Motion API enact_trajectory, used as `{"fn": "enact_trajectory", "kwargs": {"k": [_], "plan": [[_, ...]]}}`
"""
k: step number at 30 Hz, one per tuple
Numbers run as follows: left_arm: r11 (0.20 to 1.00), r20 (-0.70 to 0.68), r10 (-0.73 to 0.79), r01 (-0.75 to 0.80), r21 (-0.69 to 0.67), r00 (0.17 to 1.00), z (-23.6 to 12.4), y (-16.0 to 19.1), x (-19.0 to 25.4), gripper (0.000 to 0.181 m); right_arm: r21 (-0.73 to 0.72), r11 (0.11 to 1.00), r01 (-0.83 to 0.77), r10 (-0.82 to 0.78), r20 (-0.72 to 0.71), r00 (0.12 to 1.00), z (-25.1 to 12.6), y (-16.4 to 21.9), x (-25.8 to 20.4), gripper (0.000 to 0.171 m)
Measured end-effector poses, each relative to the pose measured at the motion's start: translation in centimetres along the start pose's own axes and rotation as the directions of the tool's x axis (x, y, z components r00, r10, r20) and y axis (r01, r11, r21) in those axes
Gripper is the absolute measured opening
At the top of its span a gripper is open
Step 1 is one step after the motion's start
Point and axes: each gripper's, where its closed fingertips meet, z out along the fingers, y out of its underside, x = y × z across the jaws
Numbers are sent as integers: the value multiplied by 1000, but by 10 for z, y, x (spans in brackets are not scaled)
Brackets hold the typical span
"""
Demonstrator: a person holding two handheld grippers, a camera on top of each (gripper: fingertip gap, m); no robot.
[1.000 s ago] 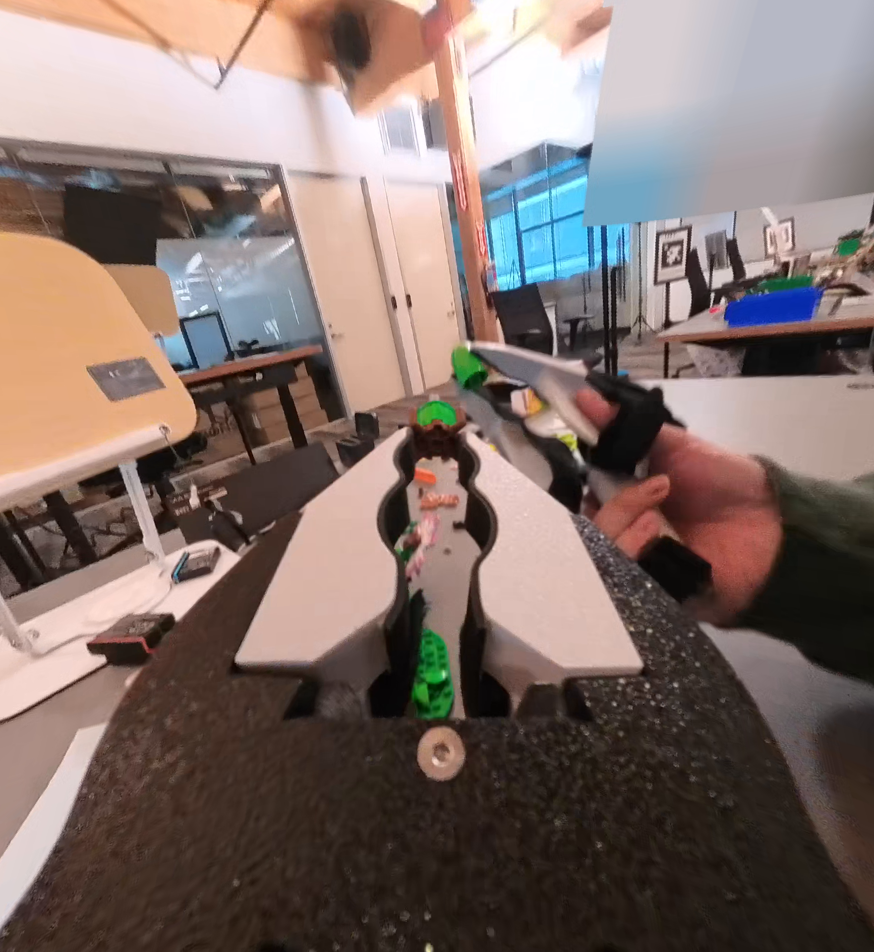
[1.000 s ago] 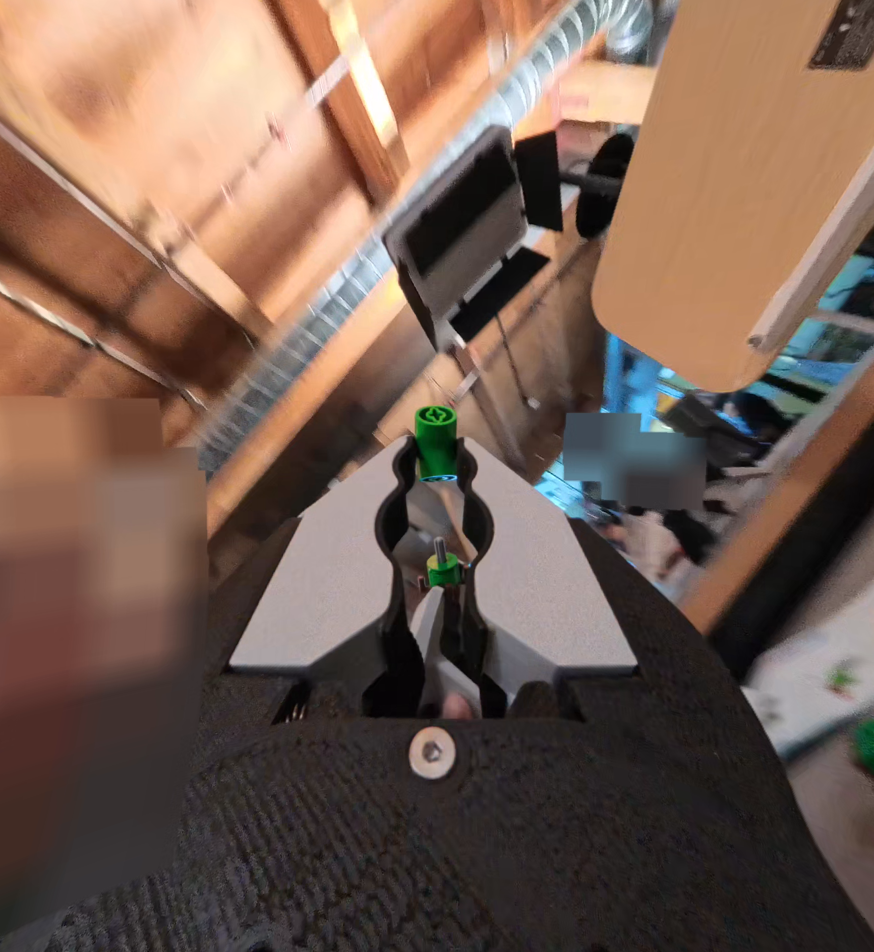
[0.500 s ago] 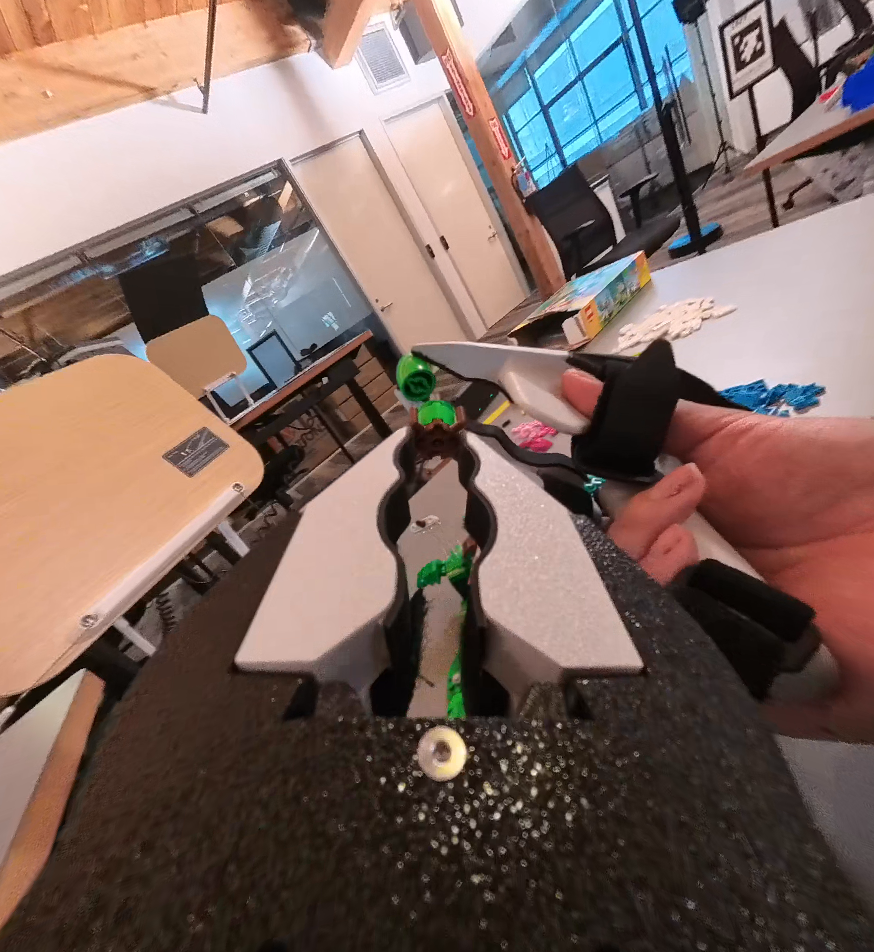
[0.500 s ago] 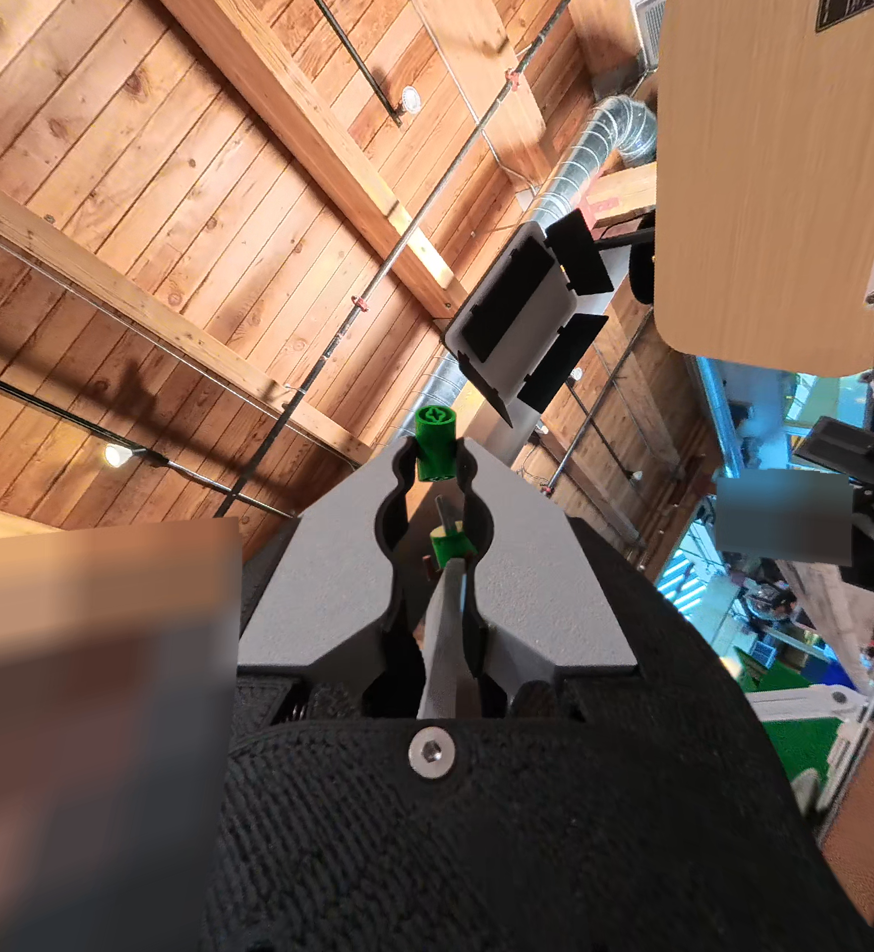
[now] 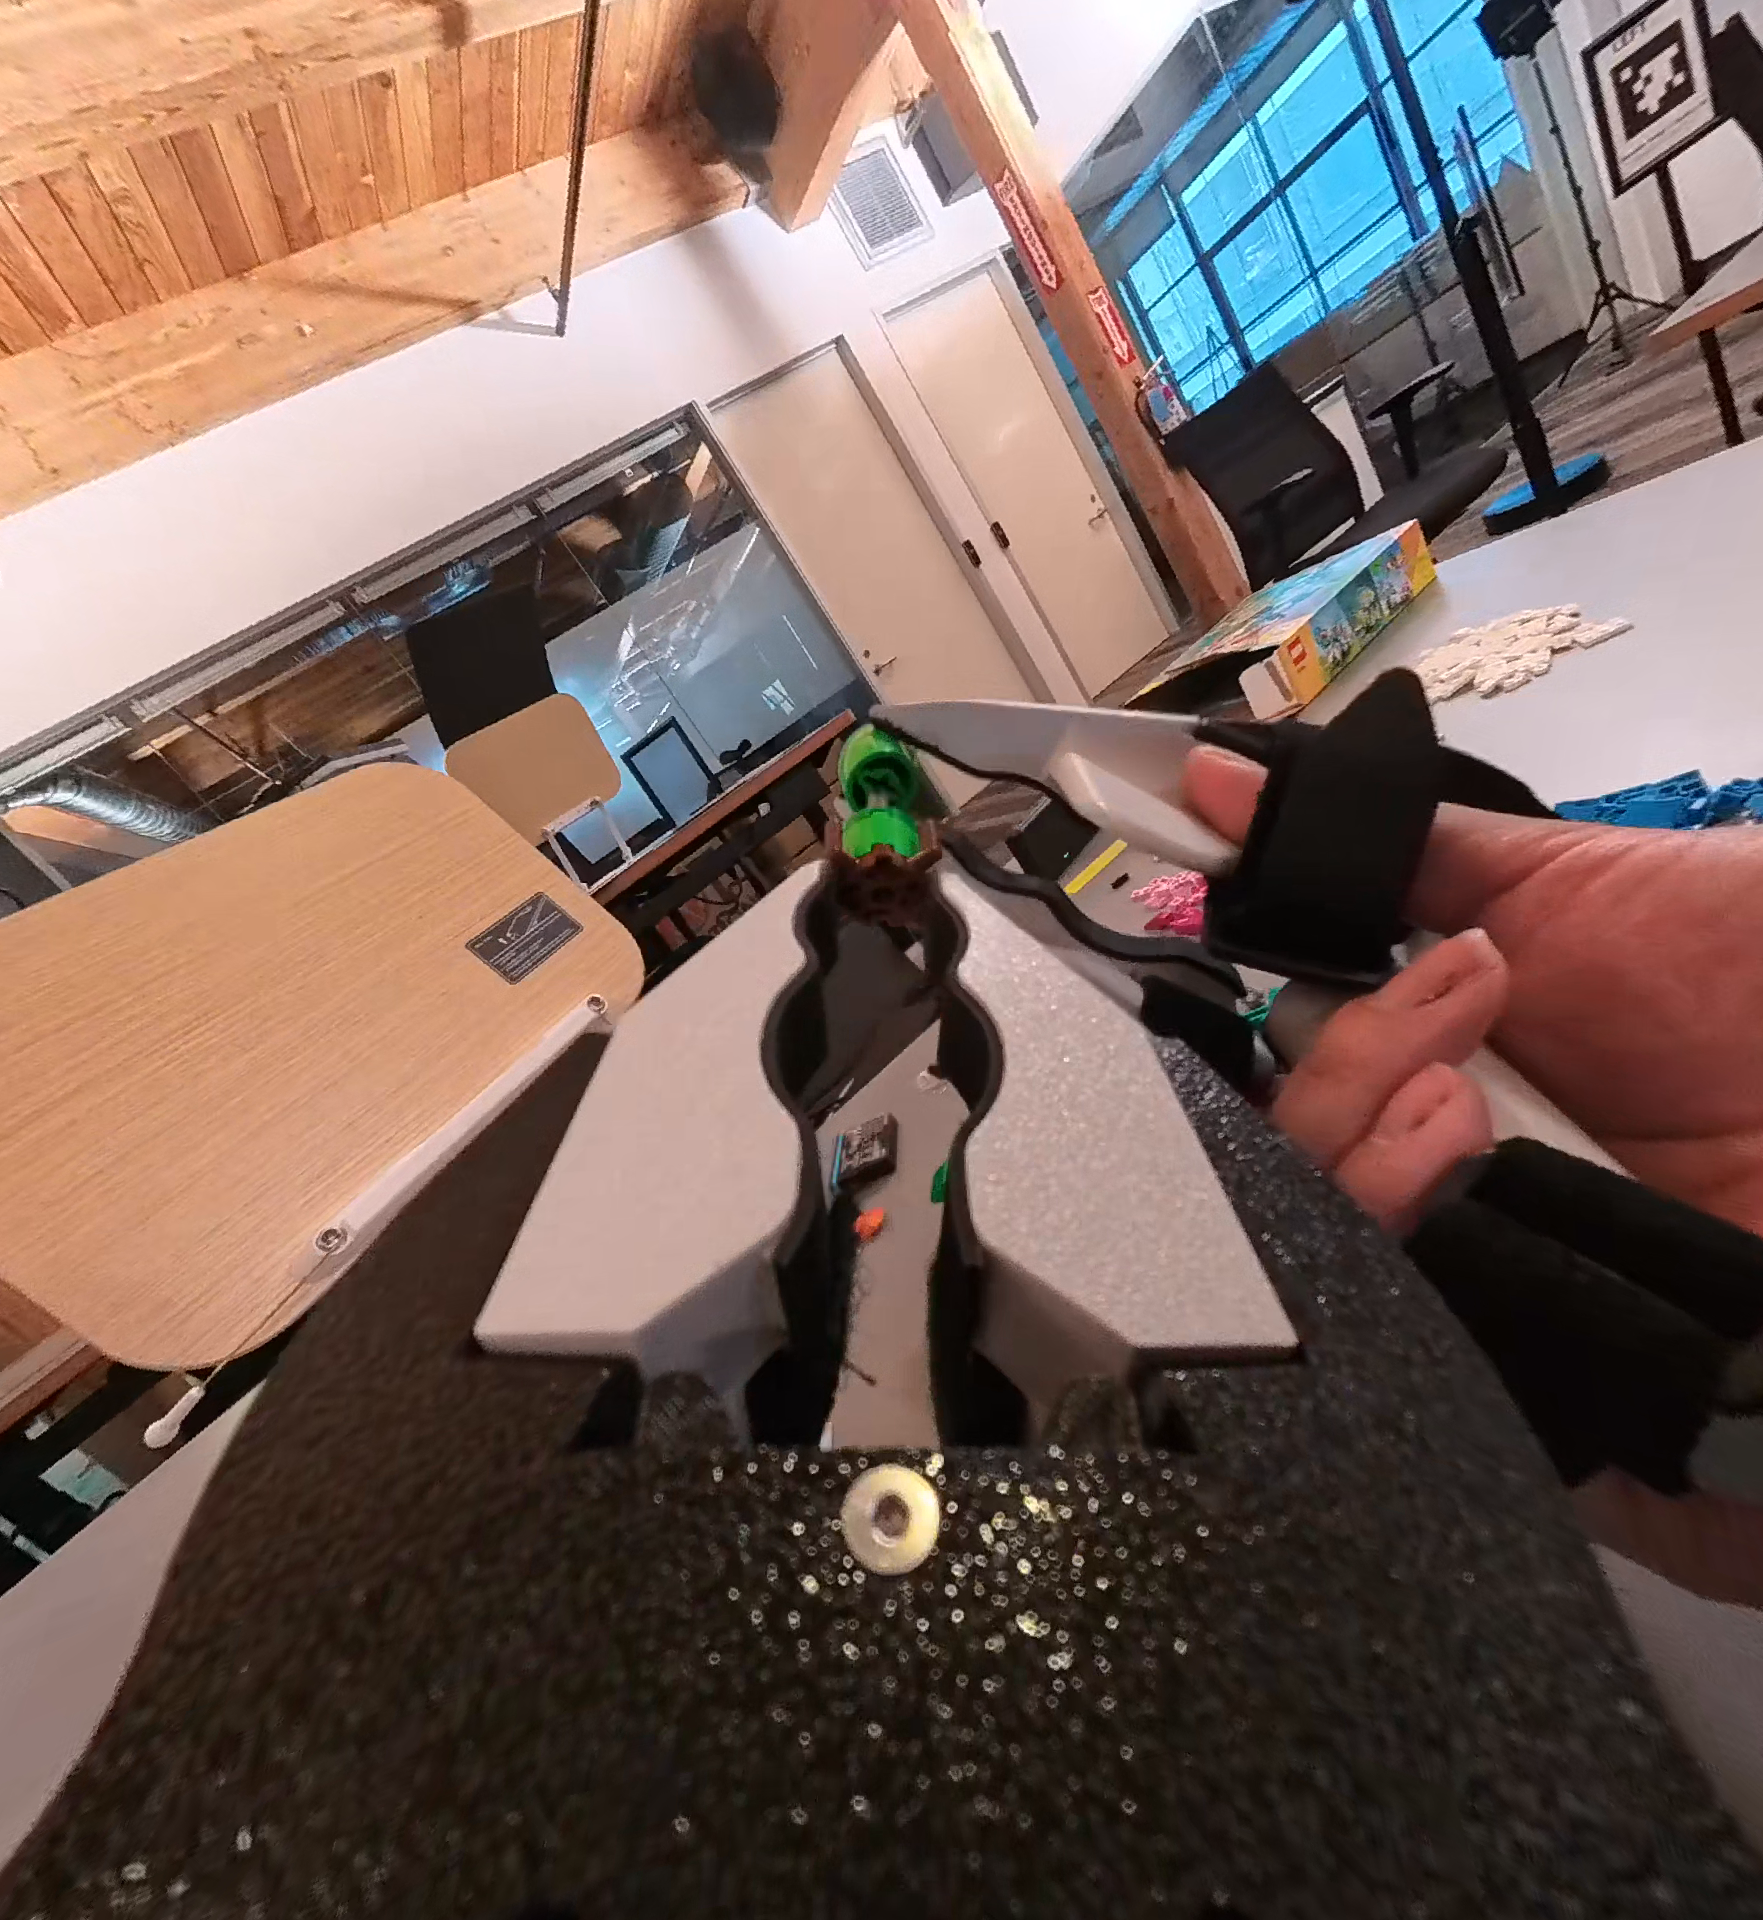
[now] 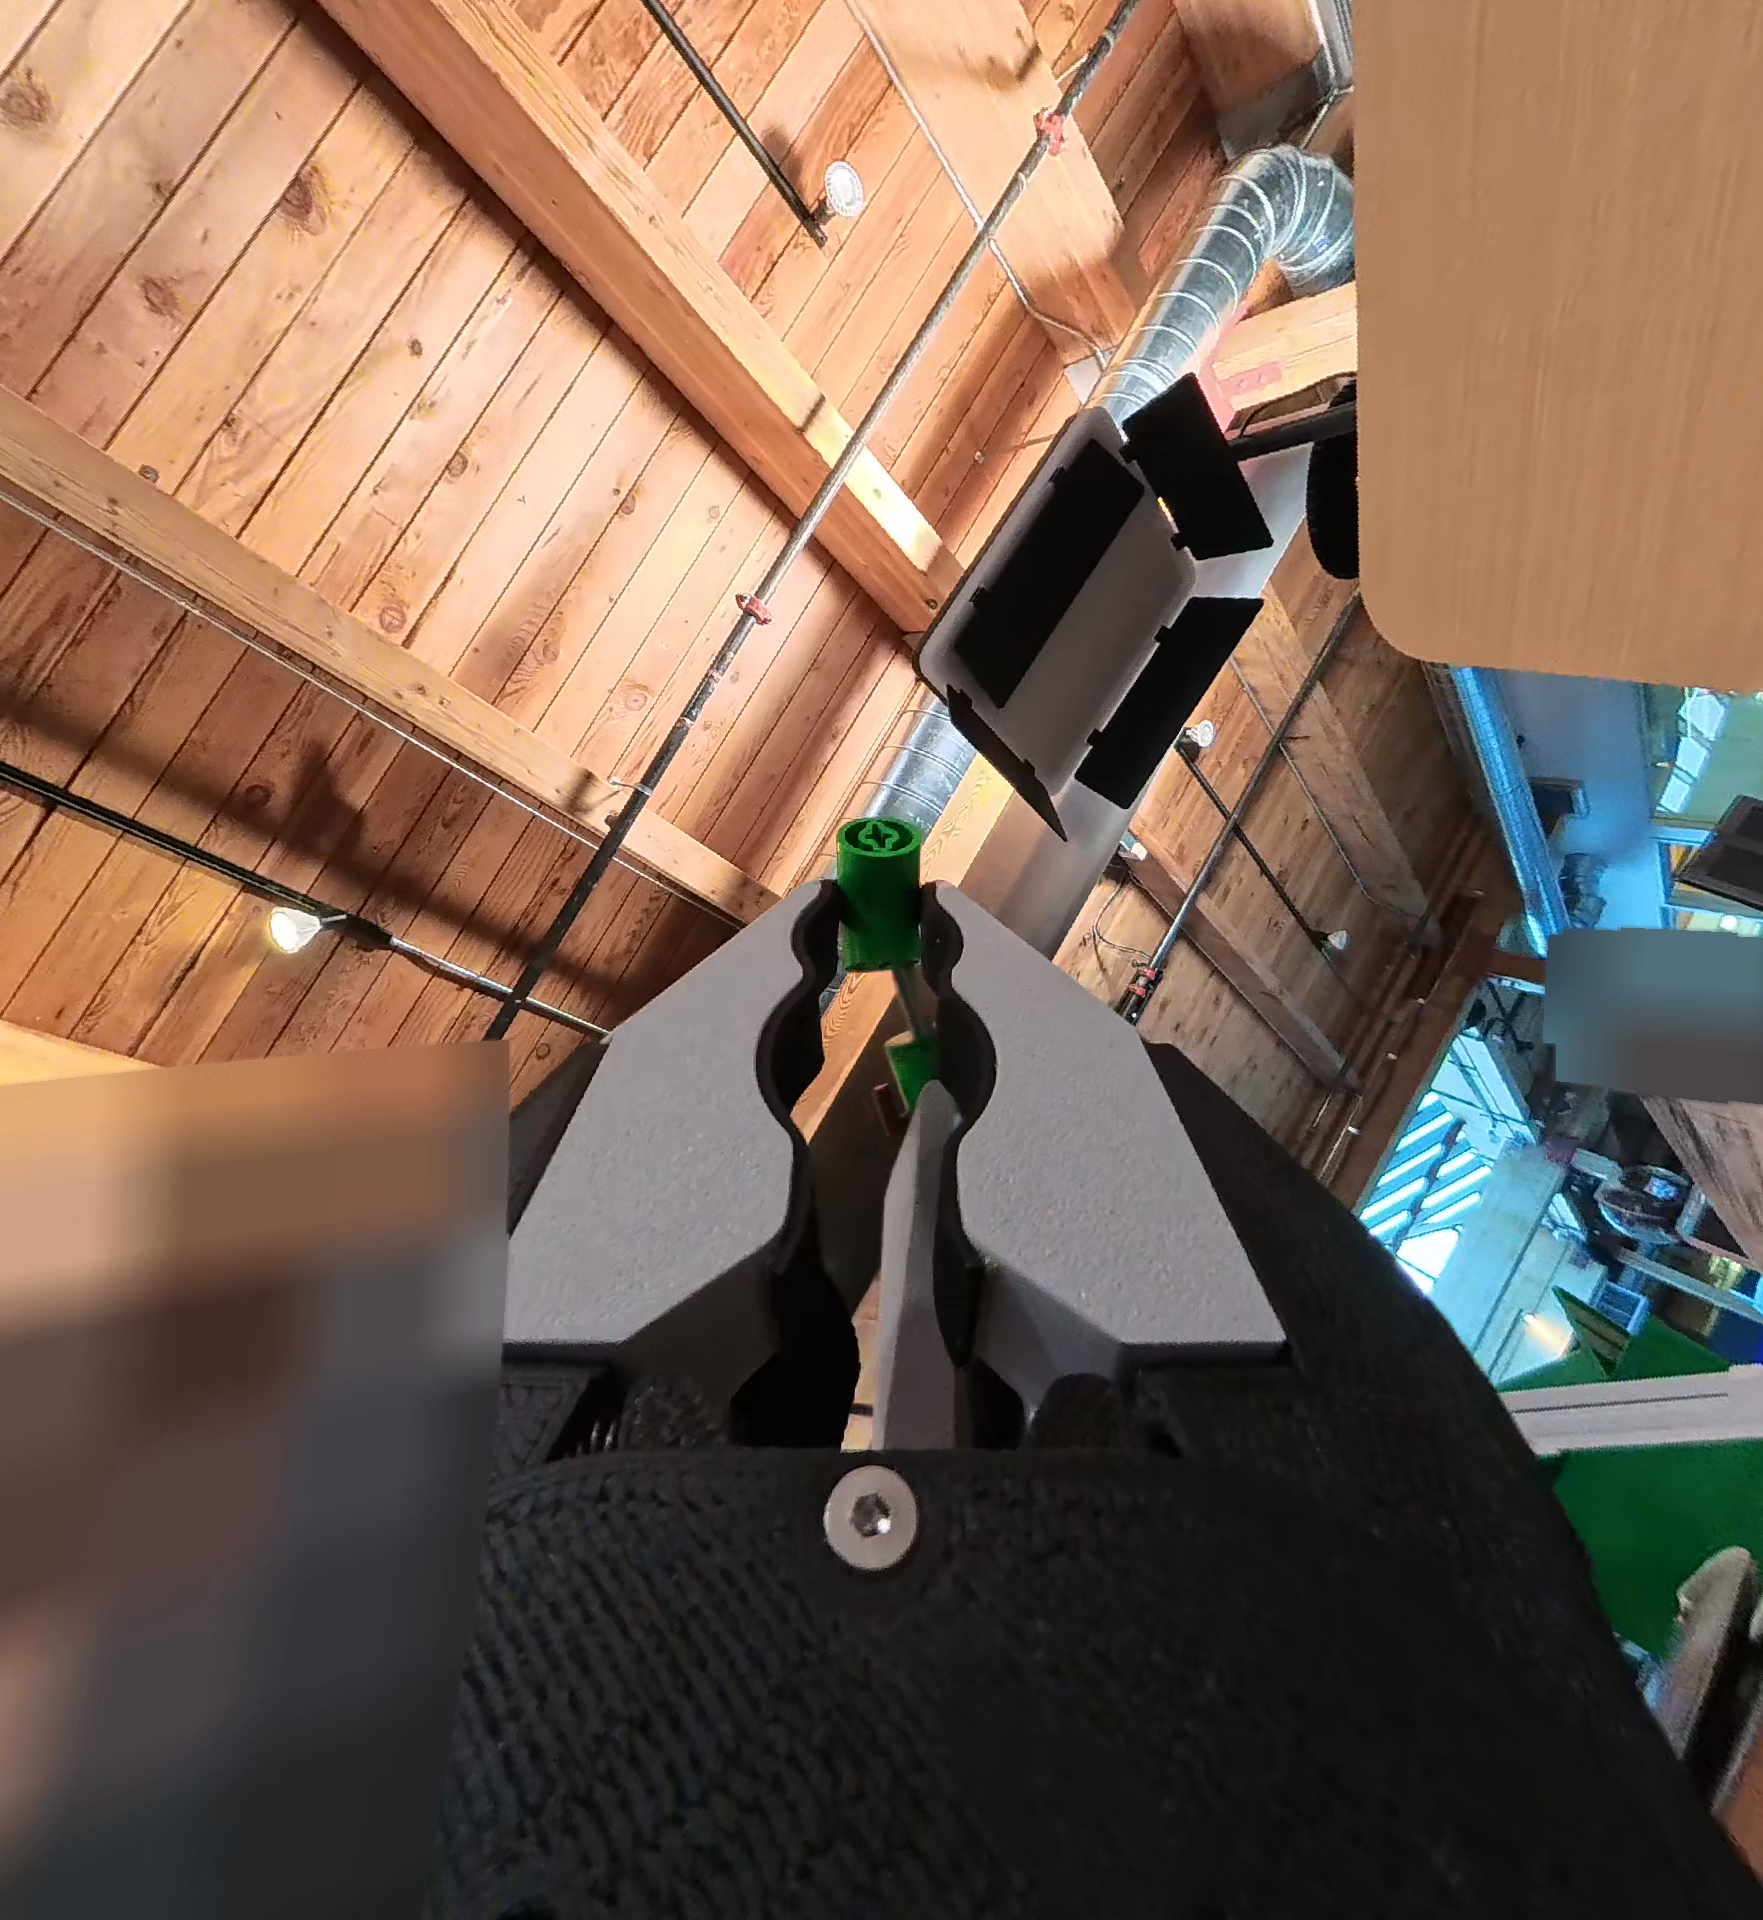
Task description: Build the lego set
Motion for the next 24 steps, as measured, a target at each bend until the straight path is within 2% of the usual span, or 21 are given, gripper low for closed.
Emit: {"fn": "enact_trajectory", "kwargs": {"k": [24], "plan": [[997, 36, -8, 5, 71, 999, -7, -9, -7, 14, -44, 994, 101, -100, 27, 995, 5, 14, -6, 14]]}}
